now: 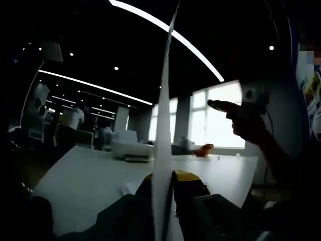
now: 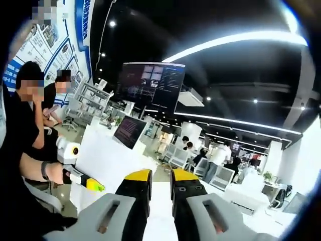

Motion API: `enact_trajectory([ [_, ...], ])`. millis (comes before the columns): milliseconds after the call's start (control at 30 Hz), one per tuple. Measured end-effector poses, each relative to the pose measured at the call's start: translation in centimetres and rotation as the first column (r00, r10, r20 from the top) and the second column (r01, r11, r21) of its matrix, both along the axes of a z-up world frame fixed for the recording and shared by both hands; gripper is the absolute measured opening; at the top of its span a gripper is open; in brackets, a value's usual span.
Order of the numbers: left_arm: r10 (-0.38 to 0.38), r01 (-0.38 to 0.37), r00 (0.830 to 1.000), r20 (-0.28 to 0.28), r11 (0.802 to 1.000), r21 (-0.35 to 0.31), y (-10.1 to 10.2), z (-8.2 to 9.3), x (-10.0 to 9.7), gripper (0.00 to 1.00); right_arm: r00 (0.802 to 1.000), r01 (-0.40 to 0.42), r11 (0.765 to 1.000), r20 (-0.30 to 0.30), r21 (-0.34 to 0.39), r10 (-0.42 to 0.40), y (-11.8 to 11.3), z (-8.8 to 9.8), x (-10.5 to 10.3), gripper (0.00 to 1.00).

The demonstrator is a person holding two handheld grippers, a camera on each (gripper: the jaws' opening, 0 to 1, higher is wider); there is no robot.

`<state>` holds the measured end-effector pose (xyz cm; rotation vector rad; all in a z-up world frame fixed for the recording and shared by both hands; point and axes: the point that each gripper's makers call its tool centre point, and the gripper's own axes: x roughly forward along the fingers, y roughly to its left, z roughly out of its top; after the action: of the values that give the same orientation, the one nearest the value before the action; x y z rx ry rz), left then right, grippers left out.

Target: Organize the stack of printing papers by aligning and flattening the scattered papers on the table

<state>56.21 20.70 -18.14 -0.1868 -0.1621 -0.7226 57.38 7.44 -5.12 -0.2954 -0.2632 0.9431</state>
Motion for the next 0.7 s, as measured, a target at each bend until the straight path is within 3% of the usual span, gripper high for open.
enact_trajectory([
  [233,-0.001,0.002,1.0,0.023,1.0,-0.021,0.1,-0.1,-0.2,0.06,0.996,0.079,0.996,-0.044,0.029,-0.077,-4.0,-1.4,1.0,0.11],
  [700,-0.005,0.006,0.999,0.043,1.0,-0.028,0.2,0.5,-0.6,0.07,0.985,0.159,0.986,-0.082,0.05,-0.155,-7.4,-2.8,1.4,0.13],
])
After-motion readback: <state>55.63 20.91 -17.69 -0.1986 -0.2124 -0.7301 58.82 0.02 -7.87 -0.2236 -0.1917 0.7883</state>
